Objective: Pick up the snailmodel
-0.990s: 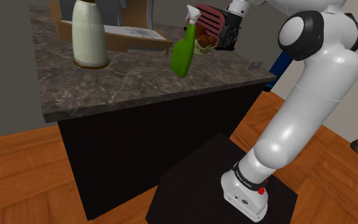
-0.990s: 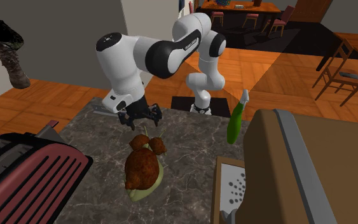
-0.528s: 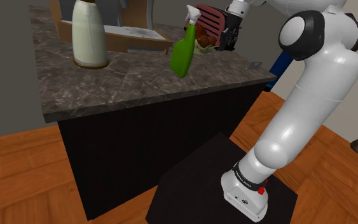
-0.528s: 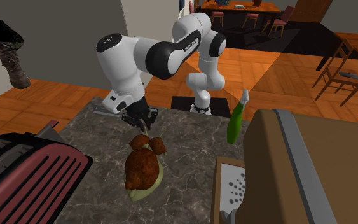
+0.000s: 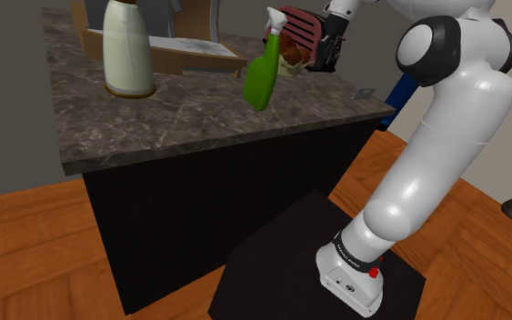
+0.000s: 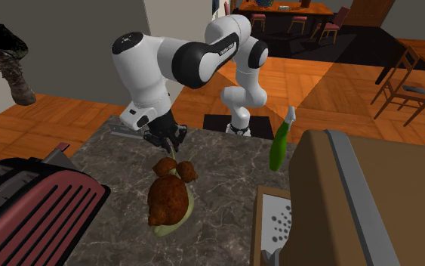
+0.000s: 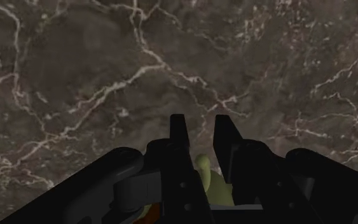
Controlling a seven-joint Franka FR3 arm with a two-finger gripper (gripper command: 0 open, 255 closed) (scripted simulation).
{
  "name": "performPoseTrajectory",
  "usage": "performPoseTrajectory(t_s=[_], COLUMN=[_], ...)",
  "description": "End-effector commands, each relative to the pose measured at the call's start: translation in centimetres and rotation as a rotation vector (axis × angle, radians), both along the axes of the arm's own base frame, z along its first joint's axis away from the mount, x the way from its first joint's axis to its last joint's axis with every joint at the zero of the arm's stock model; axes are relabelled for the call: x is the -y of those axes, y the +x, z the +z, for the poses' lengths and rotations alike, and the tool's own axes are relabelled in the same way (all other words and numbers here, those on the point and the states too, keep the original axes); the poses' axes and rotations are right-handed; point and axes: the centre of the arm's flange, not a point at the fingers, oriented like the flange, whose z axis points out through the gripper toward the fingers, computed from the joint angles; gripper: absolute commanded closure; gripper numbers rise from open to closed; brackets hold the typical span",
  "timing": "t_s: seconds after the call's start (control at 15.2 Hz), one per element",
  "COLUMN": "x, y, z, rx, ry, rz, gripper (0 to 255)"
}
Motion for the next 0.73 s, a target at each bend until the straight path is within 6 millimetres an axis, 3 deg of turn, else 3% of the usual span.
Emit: performPoseTrajectory(t_s=[0.0, 0.66], x=[0.0, 0.0], y=[0.1, 0.1], z=[1.0, 6.3], rx=[0.000, 0.000], ry=[0.000, 0.000], rz=[-0.001, -0.001], gripper=[255, 255])
